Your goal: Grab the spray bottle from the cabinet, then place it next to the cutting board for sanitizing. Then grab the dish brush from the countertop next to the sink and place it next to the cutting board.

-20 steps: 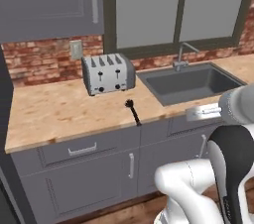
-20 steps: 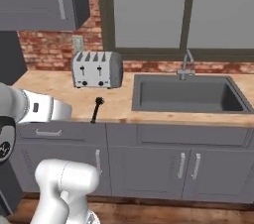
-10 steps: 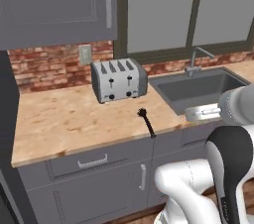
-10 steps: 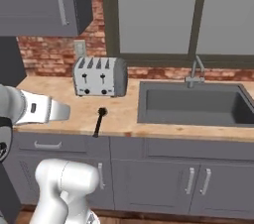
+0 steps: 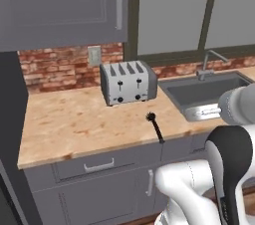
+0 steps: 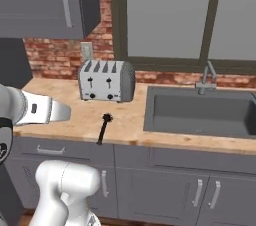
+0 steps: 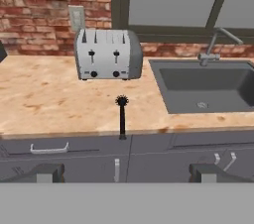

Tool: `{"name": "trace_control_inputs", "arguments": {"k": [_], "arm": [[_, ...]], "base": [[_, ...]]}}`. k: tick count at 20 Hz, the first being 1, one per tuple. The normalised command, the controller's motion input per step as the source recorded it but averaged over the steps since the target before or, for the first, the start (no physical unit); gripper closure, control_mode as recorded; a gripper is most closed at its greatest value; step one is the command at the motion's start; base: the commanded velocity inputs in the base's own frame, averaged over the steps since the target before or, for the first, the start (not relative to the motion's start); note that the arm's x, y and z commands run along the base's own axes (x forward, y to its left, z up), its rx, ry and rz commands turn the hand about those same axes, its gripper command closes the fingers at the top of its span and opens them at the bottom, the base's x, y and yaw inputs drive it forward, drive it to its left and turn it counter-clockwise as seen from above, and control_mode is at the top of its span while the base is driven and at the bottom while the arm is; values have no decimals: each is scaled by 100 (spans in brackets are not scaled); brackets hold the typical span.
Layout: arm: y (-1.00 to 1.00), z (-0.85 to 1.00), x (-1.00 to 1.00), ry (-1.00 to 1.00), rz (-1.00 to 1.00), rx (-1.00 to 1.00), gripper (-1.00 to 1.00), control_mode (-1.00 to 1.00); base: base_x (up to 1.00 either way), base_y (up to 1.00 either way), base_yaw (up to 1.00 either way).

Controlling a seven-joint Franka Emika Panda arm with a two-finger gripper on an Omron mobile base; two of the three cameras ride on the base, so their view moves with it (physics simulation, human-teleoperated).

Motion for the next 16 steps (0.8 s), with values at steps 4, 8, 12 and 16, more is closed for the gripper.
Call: {"name": "trace_control_inputs", "arguments": {"k": [4, 8, 12, 16], "arm": [[0, 0, 0, 0, 0, 0, -100, 100], [0, 0, 0, 0, 0, 0, -100, 100], [-3, -5, 15, 4, 2, 4, -100, -100], [-29, -25, 67, 18, 5, 16, -100, -100]], "base": [[22, -15, 27], [16, -10, 22], [24, -3, 11], [0, 0, 0]]}}
